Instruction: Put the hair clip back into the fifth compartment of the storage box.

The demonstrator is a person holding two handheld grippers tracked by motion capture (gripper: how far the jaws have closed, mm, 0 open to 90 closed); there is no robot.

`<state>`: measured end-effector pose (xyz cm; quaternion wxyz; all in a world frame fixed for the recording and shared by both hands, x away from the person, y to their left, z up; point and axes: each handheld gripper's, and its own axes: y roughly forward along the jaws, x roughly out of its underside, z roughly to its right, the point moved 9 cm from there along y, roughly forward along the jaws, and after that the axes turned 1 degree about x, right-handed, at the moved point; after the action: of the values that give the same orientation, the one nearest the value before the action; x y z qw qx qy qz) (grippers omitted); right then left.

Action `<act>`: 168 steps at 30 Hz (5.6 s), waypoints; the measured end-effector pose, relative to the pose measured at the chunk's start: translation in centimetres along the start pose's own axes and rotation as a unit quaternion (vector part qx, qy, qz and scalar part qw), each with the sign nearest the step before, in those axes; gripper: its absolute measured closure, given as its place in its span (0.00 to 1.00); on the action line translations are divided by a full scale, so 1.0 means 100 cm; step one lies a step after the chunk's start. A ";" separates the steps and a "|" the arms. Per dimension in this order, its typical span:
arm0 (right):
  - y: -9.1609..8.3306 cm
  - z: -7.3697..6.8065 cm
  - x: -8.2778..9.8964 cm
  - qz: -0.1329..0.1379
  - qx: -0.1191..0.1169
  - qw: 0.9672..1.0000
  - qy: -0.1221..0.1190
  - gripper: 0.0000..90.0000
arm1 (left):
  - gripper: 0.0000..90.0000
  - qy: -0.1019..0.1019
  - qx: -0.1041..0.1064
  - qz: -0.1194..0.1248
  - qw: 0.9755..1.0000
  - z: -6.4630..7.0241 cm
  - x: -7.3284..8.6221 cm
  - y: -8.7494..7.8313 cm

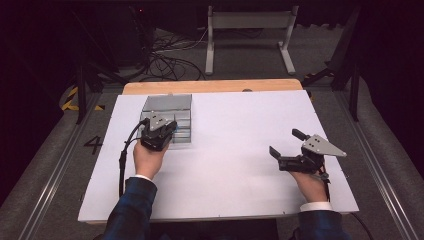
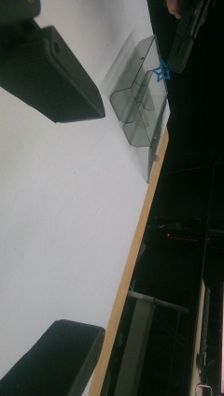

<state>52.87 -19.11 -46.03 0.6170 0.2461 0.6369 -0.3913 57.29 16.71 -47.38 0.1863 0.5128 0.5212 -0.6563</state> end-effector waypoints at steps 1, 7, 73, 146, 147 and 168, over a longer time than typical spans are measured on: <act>0.000 0.000 0.000 0.000 0.000 1.000 0.000 0.00 | 0.99 0.003 -0.002 -0.003 1.000 -0.001 0.001 0.000; 0.000 0.000 0.000 0.001 0.000 1.000 0.000 0.00 | 0.99 0.000 -0.010 -0.009 1.000 -0.008 0.006 0.002; 0.000 0.002 0.001 -0.002 0.005 1.000 0.000 0.00 | 0.99 -0.052 -0.001 -0.058 0.997 -0.033 0.038 0.020; 0.002 -0.001 0.003 -0.006 -0.001 1.000 -0.003 0.00 | 0.35 -0.036 0.009 0.026 0.999 -0.022 0.015 0.009; 0.002 -0.001 0.003 -0.006 -0.001 1.000 -0.003 0.00 | 0.34 -0.036 0.007 0.028 0.999 -0.022 0.015 0.009; 0.003 0.000 0.003 -0.001 0.001 1.000 -0.002 0.00 | 0.23 -0.027 0.011 0.048 0.998 -0.020 0.016 -0.002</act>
<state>53.03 -19.02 -46.41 0.6174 0.2457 0.6356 -0.3930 57.47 19.00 -48.49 0.2256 0.5213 0.4835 -0.6660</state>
